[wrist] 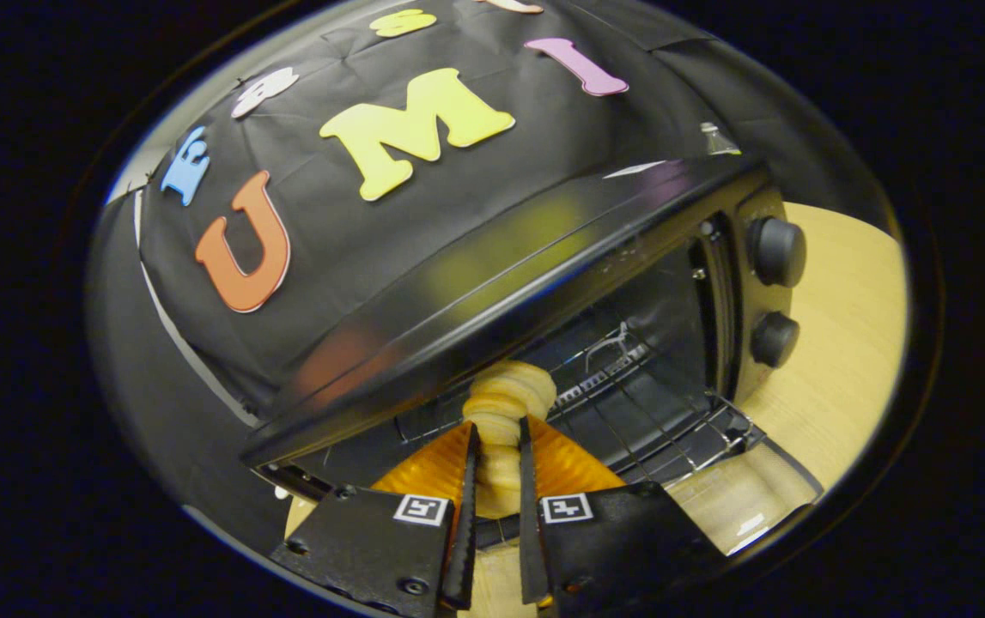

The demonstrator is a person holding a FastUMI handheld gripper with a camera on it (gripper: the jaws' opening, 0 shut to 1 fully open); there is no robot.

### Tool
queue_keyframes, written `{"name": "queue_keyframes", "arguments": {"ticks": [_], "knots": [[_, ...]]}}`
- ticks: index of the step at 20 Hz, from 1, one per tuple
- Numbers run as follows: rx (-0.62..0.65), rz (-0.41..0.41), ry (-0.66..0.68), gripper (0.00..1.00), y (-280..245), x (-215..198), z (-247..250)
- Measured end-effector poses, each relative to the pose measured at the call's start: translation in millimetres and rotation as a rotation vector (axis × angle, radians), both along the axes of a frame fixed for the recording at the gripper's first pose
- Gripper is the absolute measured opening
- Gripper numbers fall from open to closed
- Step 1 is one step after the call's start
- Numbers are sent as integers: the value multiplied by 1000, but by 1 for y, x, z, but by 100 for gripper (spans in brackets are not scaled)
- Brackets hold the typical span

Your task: Open the toaster oven, put the food inside, and close the toaster oven door.

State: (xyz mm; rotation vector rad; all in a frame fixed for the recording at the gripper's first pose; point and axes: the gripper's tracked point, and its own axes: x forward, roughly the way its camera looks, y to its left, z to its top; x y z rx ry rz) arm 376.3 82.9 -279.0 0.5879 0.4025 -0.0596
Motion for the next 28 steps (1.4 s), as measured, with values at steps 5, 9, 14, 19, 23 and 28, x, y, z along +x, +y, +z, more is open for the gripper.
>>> {"name": "queue_keyframes", "arguments": {"ticks": [5, 9, 14, 19, 23, 28], "knots": [[23, 18, -7, 31, 15, 15, -8], [-48, 14, -23, 77, 12, 5, 4], [-109, 54, -32, 100, 14, -30, 18], [-166, 132, -61, 100, 18, -99, 60], [-251, 229, -71, 100, 18, -159, 92], [-421, 289, -33, 100, 2, -209, 75]]}}
